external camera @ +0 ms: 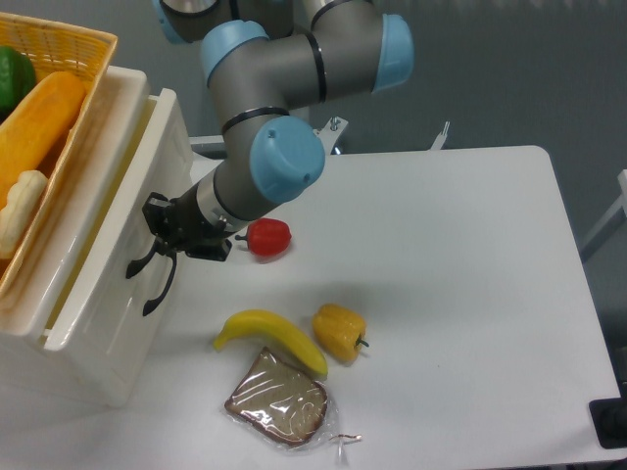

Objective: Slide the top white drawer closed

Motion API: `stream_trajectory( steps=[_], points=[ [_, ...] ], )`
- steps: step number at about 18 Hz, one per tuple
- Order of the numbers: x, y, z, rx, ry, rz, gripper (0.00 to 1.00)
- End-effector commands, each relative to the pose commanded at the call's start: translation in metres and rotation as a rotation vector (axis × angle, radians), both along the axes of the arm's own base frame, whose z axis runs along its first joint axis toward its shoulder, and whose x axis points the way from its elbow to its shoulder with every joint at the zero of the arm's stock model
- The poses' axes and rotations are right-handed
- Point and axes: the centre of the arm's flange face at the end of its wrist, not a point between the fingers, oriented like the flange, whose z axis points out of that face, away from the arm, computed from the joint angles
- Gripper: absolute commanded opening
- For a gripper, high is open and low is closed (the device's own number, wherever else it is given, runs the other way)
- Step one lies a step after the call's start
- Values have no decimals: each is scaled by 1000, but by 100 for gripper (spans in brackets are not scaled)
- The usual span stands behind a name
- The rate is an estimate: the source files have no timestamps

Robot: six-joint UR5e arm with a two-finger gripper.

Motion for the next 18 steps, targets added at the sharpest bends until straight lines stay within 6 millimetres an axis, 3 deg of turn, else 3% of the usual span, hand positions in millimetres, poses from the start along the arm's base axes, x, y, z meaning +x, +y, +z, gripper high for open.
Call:
stream_trajectory(
  steps=[5, 6, 9, 10, 11, 14, 18],
  points=[
    [3, 1, 3, 8, 6, -7, 0],
    [2, 1, 4, 19, 15, -18, 4],
    [-13, -2, 8, 51, 40, -21, 60],
    [-25, -6, 10, 65, 56, -3, 89],
    [-38, -10, 9, 67, 69, 15, 100],
    [-80, -23, 12, 111, 131, 77, 100],
    [-162, -57, 9, 145, 322, 125, 100]
  ],
)
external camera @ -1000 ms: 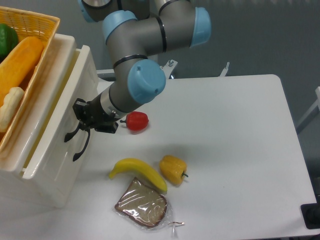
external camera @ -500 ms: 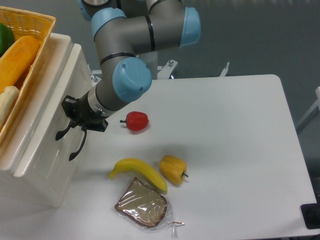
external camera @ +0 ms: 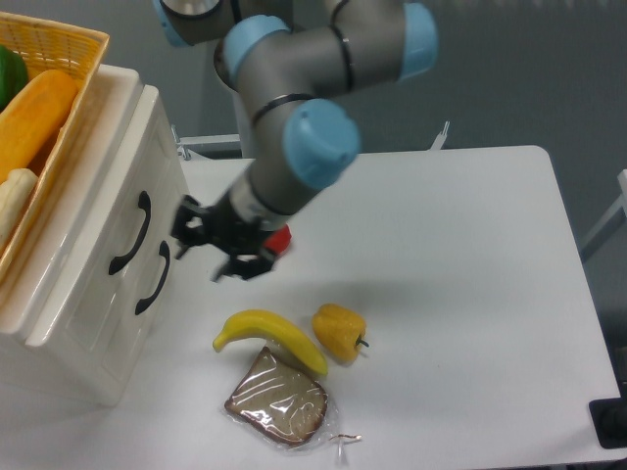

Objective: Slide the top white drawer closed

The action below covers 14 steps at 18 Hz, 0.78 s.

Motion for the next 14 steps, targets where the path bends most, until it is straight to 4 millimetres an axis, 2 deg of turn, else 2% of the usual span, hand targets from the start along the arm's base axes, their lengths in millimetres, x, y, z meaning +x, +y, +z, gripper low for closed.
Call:
stream_trajectory(
  steps=[2, 5, 7, 11, 14],
  points=[
    [-35, -17, -19, -74, 116, -16, 100],
    [-72, -30, -55, -175, 203, -8, 100],
    [-98, -43, -70, -232, 263, 20, 100],
    [-132, -70, -97, -299, 291, -67, 100],
    [-143, -83, -106, -300, 303, -182, 100]
  ],
)
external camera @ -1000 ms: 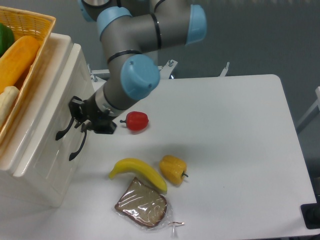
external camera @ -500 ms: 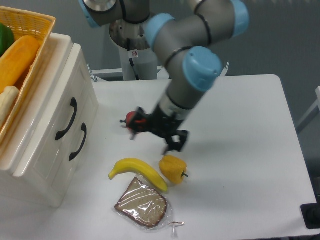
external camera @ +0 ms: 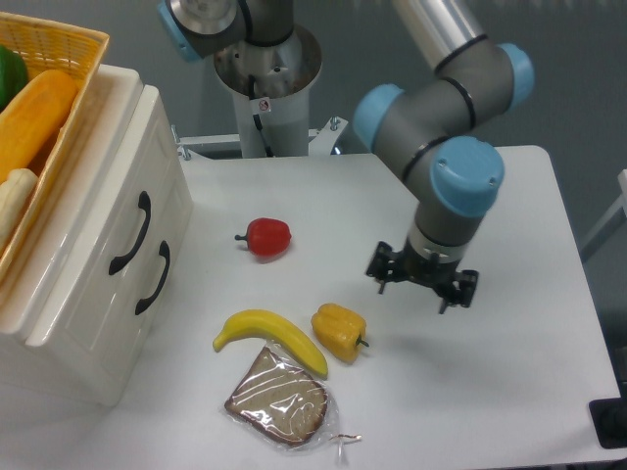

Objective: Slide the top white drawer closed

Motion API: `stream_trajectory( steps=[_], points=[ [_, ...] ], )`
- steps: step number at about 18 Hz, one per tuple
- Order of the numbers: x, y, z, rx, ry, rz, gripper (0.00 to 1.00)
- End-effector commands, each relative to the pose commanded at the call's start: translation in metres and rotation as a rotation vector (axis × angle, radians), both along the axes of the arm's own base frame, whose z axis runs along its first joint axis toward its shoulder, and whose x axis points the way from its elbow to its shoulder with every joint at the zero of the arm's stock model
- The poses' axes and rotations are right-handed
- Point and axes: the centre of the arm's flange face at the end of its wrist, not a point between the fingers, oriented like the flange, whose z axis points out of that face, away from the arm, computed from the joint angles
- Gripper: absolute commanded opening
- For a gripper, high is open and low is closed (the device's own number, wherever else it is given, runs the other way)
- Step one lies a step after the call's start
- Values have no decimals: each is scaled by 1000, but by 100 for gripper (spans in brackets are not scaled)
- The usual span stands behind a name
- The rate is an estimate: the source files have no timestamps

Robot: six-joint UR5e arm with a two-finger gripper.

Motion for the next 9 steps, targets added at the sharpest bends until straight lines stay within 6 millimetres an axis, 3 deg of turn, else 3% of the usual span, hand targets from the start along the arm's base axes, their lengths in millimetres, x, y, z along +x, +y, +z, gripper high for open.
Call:
stream_trajectory(
  steps=[9],
  points=[
    [-15, -24, -3, -27, 2, -151, 100]
  ],
)
